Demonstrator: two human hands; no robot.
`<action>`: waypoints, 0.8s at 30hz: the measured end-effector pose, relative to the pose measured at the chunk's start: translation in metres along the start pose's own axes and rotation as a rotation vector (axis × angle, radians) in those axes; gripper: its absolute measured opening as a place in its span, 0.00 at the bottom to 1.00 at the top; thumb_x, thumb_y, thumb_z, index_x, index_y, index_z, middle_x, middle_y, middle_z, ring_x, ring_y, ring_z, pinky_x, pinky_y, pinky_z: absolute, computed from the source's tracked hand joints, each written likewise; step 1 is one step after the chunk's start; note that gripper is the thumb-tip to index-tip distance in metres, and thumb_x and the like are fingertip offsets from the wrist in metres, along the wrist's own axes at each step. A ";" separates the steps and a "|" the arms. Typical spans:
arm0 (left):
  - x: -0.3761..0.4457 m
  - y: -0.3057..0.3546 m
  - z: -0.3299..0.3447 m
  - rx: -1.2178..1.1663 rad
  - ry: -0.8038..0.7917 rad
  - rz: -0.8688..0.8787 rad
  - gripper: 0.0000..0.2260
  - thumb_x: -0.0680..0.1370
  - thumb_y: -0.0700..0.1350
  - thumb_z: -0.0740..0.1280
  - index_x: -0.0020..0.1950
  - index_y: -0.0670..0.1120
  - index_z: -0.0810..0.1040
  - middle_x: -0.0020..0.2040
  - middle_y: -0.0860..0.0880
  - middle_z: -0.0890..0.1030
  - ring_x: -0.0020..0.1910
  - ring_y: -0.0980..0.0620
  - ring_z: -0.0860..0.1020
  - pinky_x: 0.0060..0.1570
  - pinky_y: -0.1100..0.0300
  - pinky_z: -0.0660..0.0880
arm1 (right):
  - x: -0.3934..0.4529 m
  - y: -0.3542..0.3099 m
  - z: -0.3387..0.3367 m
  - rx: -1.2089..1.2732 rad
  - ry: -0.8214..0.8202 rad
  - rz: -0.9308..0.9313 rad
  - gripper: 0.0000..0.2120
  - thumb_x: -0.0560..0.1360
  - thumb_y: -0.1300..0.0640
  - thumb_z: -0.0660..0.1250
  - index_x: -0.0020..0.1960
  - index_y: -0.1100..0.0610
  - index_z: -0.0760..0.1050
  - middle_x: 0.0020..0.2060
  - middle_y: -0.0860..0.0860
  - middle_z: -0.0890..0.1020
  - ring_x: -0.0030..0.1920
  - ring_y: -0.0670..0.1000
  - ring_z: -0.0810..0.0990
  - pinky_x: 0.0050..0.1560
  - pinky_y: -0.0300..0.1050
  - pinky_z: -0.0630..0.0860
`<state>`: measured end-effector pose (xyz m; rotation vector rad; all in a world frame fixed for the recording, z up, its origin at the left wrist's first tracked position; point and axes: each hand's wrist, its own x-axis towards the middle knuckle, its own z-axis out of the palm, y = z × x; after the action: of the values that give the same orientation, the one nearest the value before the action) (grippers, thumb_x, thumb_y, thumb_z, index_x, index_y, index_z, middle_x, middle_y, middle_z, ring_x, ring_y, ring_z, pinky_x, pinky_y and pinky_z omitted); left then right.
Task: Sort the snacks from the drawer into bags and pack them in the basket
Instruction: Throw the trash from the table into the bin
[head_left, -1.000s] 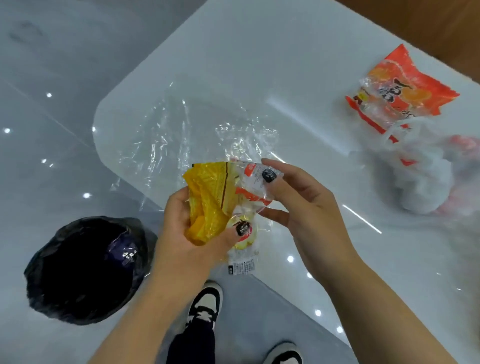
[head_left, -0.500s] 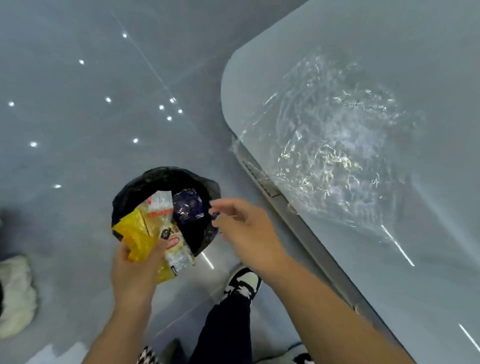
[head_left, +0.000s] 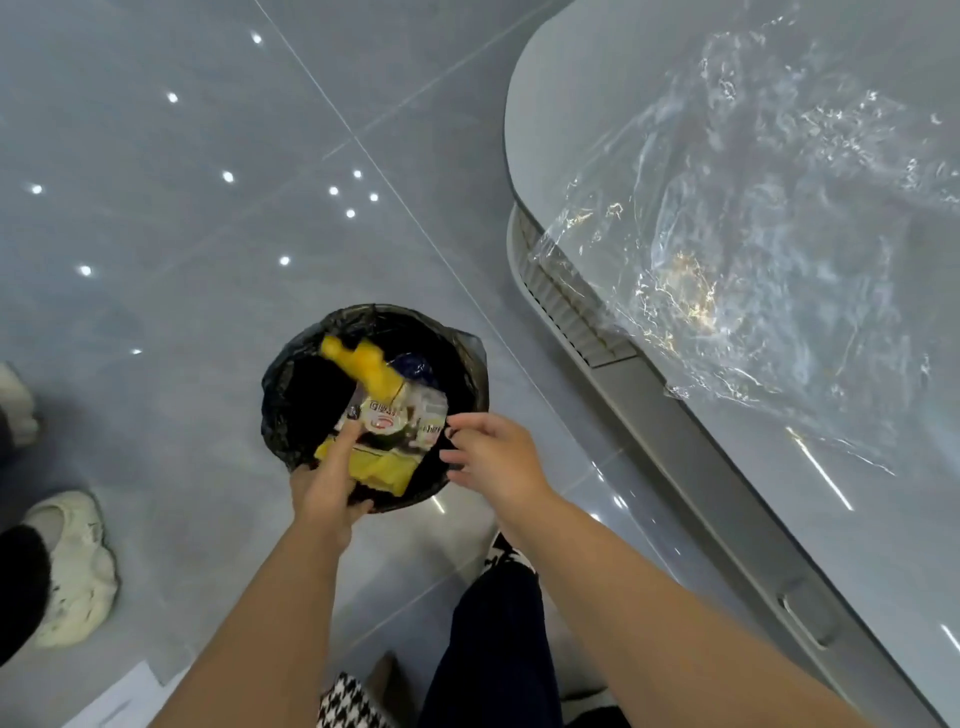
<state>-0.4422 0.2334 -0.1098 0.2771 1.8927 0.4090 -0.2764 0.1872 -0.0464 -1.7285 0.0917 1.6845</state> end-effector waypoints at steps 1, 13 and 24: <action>-0.002 -0.001 -0.001 -0.003 -0.003 0.002 0.38 0.70 0.58 0.76 0.75 0.49 0.65 0.68 0.48 0.73 0.63 0.45 0.72 0.57 0.44 0.75 | -0.002 0.001 -0.001 -0.003 0.014 -0.001 0.09 0.78 0.65 0.59 0.53 0.57 0.77 0.48 0.56 0.80 0.45 0.51 0.79 0.42 0.40 0.77; -0.214 0.005 0.081 0.039 -0.375 0.363 0.09 0.77 0.38 0.68 0.57 0.45 0.79 0.53 0.49 0.84 0.56 0.52 0.82 0.58 0.53 0.77 | -0.129 -0.028 -0.102 0.388 0.233 -0.248 0.10 0.76 0.69 0.62 0.52 0.61 0.79 0.46 0.53 0.85 0.47 0.55 0.84 0.49 0.48 0.80; -0.323 -0.044 0.191 0.564 -0.807 0.508 0.11 0.76 0.36 0.67 0.52 0.51 0.80 0.48 0.54 0.85 0.51 0.57 0.82 0.58 0.55 0.77 | -0.190 -0.012 -0.245 0.646 0.547 -0.343 0.11 0.78 0.68 0.60 0.53 0.60 0.79 0.48 0.55 0.85 0.48 0.56 0.85 0.47 0.47 0.79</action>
<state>-0.1502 0.0980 0.0887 1.1306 1.0804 0.0495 -0.0908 -0.0108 0.1041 -1.5318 0.5001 0.7764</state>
